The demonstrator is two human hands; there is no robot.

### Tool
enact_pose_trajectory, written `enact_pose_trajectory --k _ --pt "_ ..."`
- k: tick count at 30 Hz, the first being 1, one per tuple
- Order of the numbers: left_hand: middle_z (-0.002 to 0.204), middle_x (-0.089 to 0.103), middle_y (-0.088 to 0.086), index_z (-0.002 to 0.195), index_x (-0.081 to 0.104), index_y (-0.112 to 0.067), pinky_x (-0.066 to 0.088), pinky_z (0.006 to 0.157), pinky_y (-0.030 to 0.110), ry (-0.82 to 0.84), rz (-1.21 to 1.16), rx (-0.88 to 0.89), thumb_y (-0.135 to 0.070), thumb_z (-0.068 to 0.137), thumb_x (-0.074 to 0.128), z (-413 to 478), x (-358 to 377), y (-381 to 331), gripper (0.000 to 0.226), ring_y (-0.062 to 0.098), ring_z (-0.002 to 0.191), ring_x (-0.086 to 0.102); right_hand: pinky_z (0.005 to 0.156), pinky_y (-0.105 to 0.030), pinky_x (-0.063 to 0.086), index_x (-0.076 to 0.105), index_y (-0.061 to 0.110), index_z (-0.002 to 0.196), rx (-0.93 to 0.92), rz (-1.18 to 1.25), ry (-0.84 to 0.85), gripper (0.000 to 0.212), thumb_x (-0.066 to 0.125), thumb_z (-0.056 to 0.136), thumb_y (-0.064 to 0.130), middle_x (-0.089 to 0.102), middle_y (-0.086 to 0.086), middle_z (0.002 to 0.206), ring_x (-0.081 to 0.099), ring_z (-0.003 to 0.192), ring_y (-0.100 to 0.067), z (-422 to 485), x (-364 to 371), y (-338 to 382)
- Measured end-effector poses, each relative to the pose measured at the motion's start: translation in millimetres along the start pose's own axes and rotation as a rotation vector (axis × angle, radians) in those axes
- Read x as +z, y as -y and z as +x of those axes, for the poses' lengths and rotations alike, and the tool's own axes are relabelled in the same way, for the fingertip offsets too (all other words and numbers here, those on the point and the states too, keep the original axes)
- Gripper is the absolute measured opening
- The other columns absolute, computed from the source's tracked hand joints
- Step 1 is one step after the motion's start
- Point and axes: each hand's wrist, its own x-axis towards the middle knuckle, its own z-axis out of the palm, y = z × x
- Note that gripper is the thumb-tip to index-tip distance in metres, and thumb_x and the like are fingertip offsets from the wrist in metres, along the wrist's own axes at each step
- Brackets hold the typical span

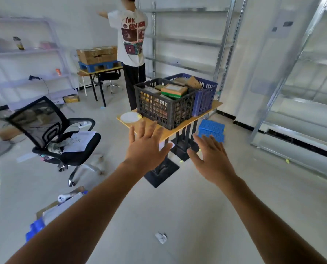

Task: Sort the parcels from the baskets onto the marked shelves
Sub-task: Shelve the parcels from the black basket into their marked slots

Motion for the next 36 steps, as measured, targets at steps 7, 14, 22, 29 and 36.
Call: enact_pose_trajectory --k 7,14,22,29,36 --pt "0.172 0.01 -0.002 0.16 0.023 -0.035 -0.008 0.126 0.055 0.072 -0.081 -0.089 -0.068 0.101 0.027 51.9 57.9 -4.9 0.068 0.029 0.158 -0.01 0.129 -0.05 0.002 0.017 0.036 0.164 0.002 0.005 0.087 0.073 0.017 0.1 0.07 0.016 -0.001 0.174 0.004 0.162 -0.026 67.5 42.4 -35.8" --pt "0.172 0.008 -0.004 0.159 0.025 -0.04 -0.006 0.125 0.058 0.137 -0.146 -0.157 -0.064 0.103 0.027 118.8 115.7 41.0 0.06 0.032 0.157 -0.012 0.129 -0.052 -0.001 0.015 0.037 0.164 0.017 -0.019 0.161 0.089 -0.002 0.088 0.079 0.014 0.0 0.174 0.002 0.162 -0.023 153.9 112.8 -52.5" --pt "0.172 0.008 -0.004 0.159 0.025 -0.038 -0.003 0.126 0.058 0.208 -0.205 -0.141 -0.068 0.1 0.025 228.3 167.4 89.5 0.066 0.03 0.158 -0.012 0.127 -0.049 0.001 0.015 0.039 0.164 0.127 -0.01 0.169 0.079 0.007 0.094 0.076 0.014 0.002 0.174 0.004 0.162 -0.023 274.9 154.8 -56.9" --pt "0.172 0.01 -0.004 0.156 0.03 -0.038 -0.008 0.126 0.055 0.251 -0.266 -0.085 -0.072 0.091 0.014 324.3 203.8 95.0 0.075 0.028 0.158 -0.011 0.124 -0.04 -0.002 0.016 0.041 0.163 0.23 0.07 0.087 0.091 -0.003 0.086 0.086 0.016 0.005 0.173 0.004 0.161 -0.017 345.9 153.1 -89.6" --pt "0.172 0.011 -0.004 0.156 0.029 -0.043 -0.016 0.123 0.051 0.204 -0.228 -0.022 -0.074 0.095 0.016 418.2 259.7 62.9 0.07 0.027 0.157 -0.013 0.125 -0.034 -0.007 0.019 0.04 0.163 0.225 0.105 0.081 0.077 0.01 0.096 0.077 0.014 0.009 0.173 -0.004 0.16 -0.008 407.7 162.2 -156.8"
